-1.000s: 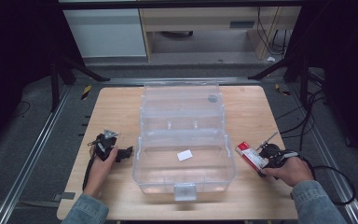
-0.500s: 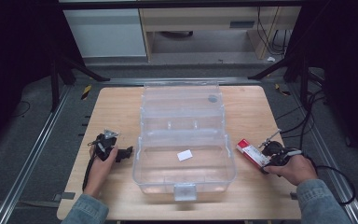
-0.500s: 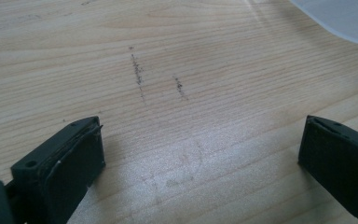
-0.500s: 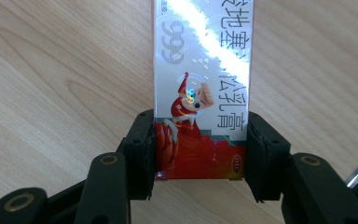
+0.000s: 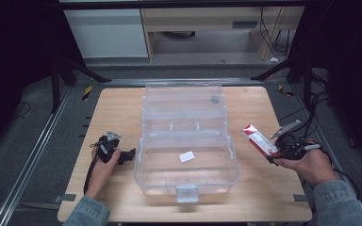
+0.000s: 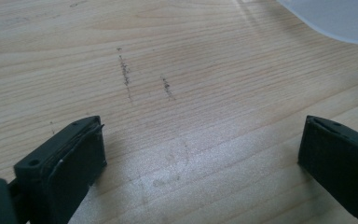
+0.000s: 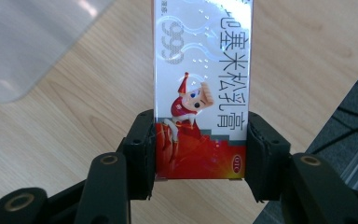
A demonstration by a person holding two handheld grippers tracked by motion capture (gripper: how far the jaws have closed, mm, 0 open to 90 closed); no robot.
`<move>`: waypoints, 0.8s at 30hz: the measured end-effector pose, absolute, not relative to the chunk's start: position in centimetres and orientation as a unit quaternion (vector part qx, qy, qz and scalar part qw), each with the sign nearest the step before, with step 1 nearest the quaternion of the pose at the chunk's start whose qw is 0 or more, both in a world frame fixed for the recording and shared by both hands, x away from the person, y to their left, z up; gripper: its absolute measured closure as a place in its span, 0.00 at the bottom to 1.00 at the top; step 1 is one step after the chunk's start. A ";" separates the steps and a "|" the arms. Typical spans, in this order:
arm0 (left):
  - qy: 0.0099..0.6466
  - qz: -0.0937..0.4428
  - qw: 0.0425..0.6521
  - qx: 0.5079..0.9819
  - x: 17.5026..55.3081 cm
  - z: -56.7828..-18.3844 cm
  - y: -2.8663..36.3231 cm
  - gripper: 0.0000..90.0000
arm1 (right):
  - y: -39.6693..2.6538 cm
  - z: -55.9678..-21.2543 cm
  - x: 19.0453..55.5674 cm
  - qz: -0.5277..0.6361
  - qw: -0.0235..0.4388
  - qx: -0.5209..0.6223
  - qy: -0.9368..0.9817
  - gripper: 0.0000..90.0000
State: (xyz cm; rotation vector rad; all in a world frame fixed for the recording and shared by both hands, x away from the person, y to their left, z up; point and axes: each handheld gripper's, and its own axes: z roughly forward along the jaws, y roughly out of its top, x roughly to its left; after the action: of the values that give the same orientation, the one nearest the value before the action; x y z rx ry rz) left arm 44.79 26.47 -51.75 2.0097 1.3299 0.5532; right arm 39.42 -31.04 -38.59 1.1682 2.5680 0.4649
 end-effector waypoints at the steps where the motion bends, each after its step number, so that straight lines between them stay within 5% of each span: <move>1: 0.508 0.211 0.328 0.768 44.8 -51.8 26.5 0.00 | -31.0 -38.2 39.4 0.166 0.143 0.400 0.890 0.57; 24: 0.506 0.210 0.328 0.770 44.6 -51.7 26.4 0.00 | -27.5 -33.2 40.0 0.202 0.171 0.336 0.904 0.57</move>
State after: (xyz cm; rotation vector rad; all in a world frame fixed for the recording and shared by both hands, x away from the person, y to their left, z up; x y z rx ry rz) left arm 44.59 26.39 -51.75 2.0146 1.3236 0.5502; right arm 39.96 -27.48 -33.19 0.9541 2.5669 0.5728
